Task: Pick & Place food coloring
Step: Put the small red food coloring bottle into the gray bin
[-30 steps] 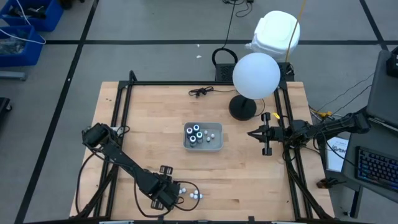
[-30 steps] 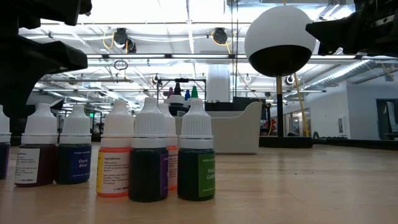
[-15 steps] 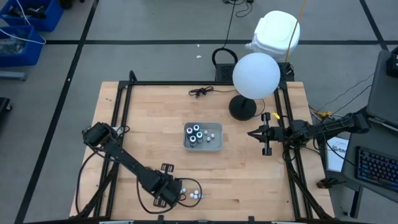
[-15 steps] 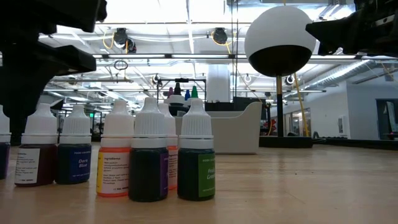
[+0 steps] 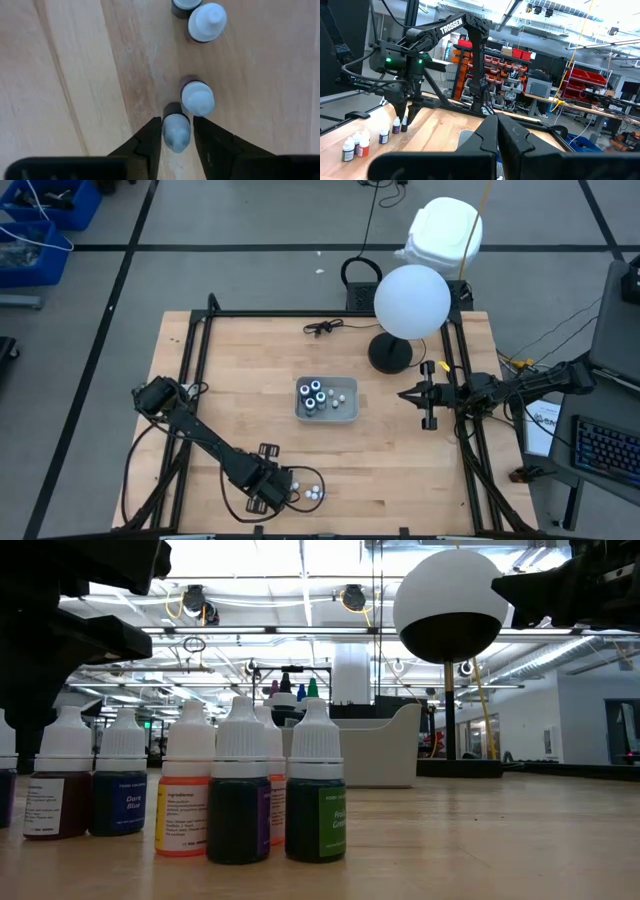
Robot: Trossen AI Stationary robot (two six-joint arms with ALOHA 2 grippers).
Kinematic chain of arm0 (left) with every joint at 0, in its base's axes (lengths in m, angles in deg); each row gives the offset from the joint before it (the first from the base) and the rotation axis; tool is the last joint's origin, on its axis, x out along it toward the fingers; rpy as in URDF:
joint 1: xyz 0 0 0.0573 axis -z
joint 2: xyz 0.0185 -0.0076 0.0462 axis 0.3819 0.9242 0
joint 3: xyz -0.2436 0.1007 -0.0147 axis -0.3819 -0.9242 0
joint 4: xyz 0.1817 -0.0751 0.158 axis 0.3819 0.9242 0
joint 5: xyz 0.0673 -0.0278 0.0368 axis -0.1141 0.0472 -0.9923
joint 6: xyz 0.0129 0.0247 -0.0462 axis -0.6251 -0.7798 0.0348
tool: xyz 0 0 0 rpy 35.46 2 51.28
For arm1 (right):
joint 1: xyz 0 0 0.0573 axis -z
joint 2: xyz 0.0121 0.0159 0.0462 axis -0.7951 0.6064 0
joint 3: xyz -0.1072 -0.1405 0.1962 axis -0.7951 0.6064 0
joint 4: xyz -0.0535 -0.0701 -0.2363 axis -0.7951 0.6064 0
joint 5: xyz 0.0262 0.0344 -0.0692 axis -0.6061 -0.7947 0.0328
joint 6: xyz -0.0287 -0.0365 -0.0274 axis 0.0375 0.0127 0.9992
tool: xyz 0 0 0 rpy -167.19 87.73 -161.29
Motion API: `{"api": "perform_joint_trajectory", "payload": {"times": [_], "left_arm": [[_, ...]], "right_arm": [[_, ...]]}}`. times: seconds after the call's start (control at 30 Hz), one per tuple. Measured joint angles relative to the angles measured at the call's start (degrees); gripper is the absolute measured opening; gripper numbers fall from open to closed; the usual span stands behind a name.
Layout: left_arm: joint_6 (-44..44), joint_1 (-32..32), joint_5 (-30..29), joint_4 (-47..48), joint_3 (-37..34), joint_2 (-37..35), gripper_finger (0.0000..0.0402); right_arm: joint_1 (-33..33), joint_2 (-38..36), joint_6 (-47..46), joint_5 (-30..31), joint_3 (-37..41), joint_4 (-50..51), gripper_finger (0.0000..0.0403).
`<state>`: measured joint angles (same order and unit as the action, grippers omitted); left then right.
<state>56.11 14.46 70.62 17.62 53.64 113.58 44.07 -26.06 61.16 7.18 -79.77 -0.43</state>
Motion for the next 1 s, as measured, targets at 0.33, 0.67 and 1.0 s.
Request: {"api": "perform_joint_trajectory", "payload": {"times": [0.33, 0.67, 1.0], "left_arm": [[1.36, -1.18, 1.89, 0.75, 0.02, -0.53, 0.0061], [-0.28, -1.46, -5.47, 10.18, 0.02, -12.57, 0.0061], [-5.55, -4.14, -19.85, 3.07, -12.03, -44.2, 0.0061]], "right_arm": [[-0.01, 0.01, 0.0, 0.0, 0.0, 0.0, 0.0], [0.0, -0.01, -0.13, 0.0, 0.02, 0.0, 0.0], [-0.02, -0.01, -0.2, 0.0, 0.0, 0.0, 0.0]]}}
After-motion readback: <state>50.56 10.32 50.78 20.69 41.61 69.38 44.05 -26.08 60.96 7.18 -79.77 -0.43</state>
